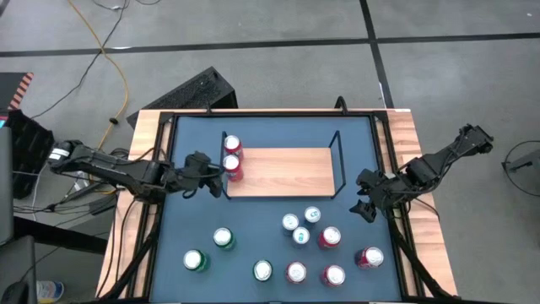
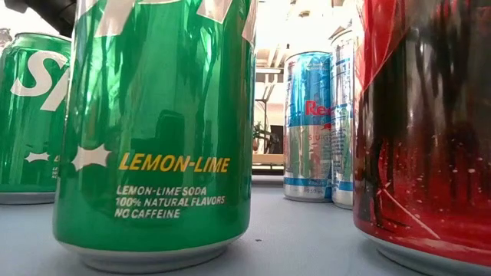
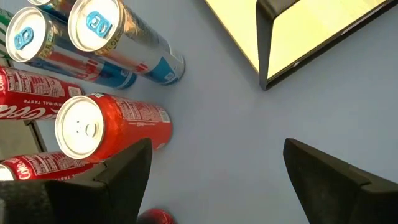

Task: Place canned beverage on shelf
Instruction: Adjust the orange soda cans on the shelf

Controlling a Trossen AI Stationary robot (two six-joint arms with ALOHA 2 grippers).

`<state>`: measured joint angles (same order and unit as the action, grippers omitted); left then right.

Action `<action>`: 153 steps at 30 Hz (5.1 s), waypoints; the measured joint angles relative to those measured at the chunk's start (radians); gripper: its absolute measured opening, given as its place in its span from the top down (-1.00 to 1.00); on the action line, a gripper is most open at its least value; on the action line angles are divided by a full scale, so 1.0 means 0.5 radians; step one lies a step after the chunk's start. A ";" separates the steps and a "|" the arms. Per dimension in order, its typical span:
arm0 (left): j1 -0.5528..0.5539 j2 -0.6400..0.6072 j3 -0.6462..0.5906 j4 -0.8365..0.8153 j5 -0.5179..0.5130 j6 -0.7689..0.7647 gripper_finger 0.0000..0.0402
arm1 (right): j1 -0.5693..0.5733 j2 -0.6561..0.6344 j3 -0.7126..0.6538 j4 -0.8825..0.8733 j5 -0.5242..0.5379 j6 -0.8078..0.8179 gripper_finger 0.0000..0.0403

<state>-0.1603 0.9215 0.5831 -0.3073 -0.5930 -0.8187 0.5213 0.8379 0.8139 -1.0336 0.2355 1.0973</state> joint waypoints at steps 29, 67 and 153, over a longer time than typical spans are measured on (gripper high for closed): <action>0.079 0.146 0.002 -0.019 0.006 0.028 1.00 | 0.000 0.002 0.000 0.005 0.068 0.027 -0.72; 0.143 0.354 0.002 0.381 -0.085 0.392 1.00 | 0.000 0.003 -0.001 0.061 0.250 0.057 -0.72; 0.849 -0.546 -0.610 0.713 0.737 0.341 1.00 | -0.988 1.892 1.119 2.027 0.163 -2.054 -0.72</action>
<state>0.2641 0.6487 0.2783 0.0490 -0.2244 -0.6482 0.0275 1.7838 1.3736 -0.0199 0.3168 0.0702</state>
